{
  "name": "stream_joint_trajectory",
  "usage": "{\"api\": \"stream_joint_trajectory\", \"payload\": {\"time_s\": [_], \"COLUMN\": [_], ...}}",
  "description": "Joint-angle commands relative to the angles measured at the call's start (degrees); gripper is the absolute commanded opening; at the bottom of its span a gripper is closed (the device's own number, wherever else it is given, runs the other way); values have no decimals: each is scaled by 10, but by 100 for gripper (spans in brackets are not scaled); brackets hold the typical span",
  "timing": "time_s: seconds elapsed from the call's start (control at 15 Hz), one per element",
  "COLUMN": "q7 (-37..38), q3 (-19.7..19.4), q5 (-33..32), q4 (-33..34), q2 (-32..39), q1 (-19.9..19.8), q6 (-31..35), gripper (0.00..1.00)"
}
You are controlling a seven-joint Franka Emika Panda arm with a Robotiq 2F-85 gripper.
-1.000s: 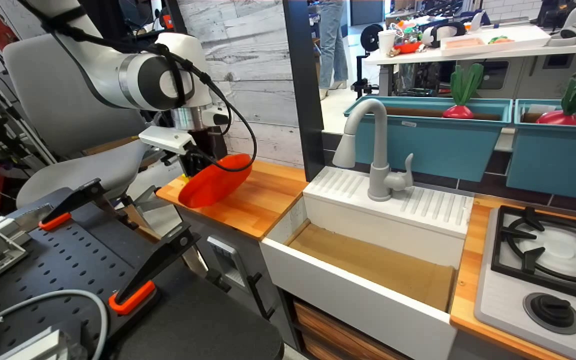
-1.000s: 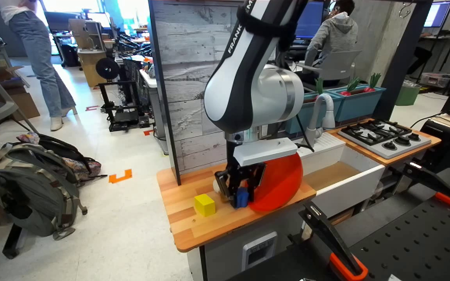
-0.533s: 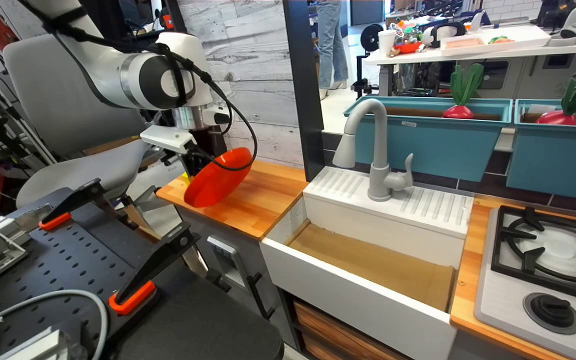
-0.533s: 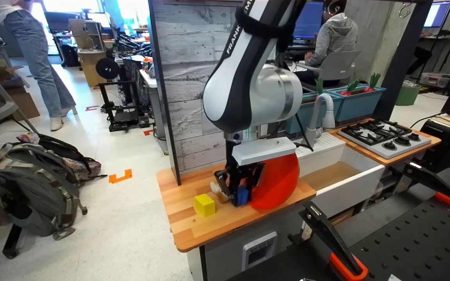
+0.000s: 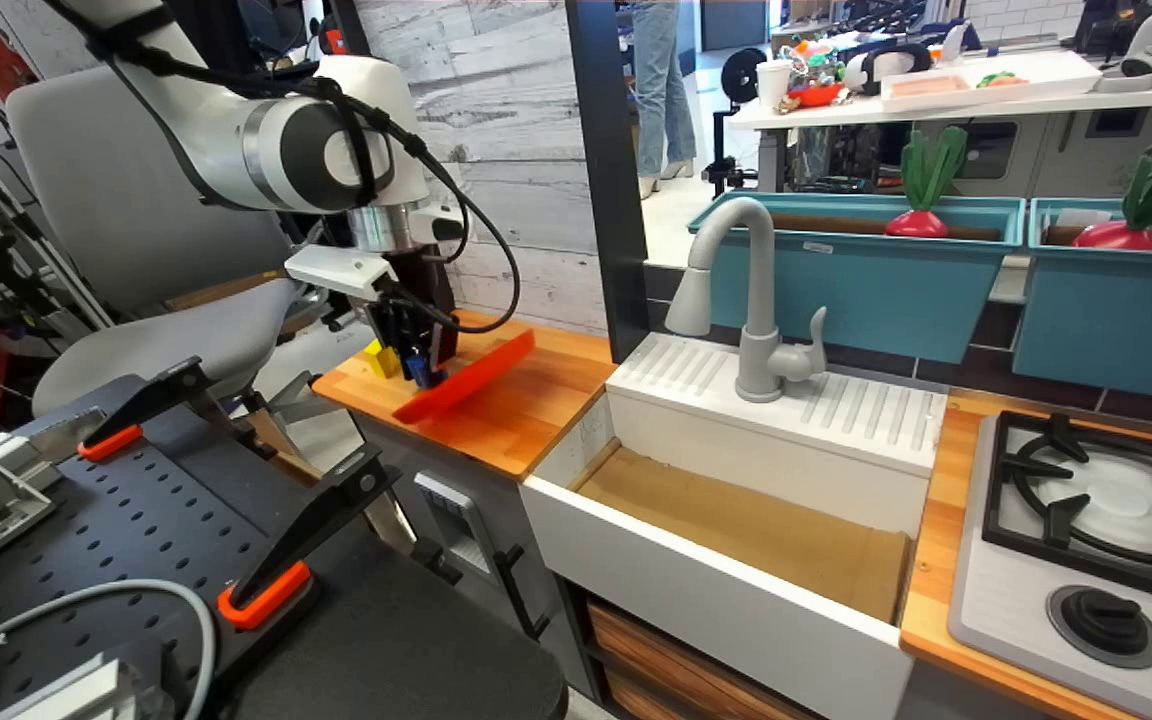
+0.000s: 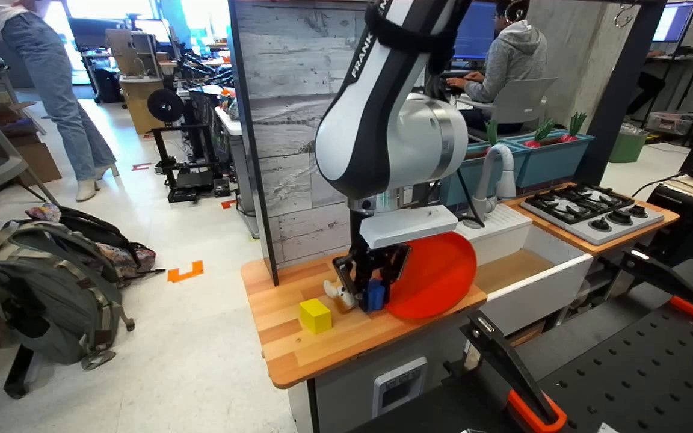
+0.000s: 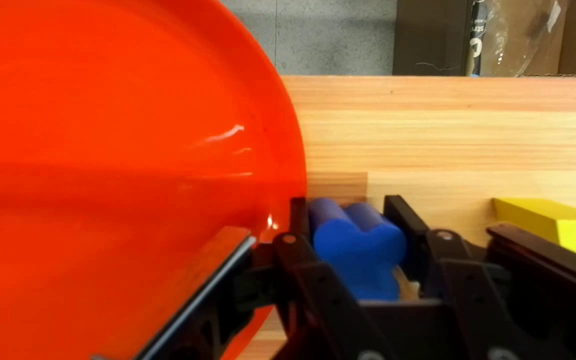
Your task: Put the blue block on the orange plate
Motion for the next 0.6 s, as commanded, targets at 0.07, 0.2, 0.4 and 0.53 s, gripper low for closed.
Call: {"api": "stream_joint_trajectory", "payload": {"time_s": [0.07, 0.2, 0.4, 0.53], "q7": [11, 13, 29, 37], "q3": [-20, -25, -51, -70], "q5": [-4, -6, -19, -28], "q4": [-42, -58, -82, -97], "q2": [-60, -85, -123, -142], "q1": [23, 27, 41, 43], "q6": [1, 2, -11, -23], "gripper": [17, 17, 17, 17]}}
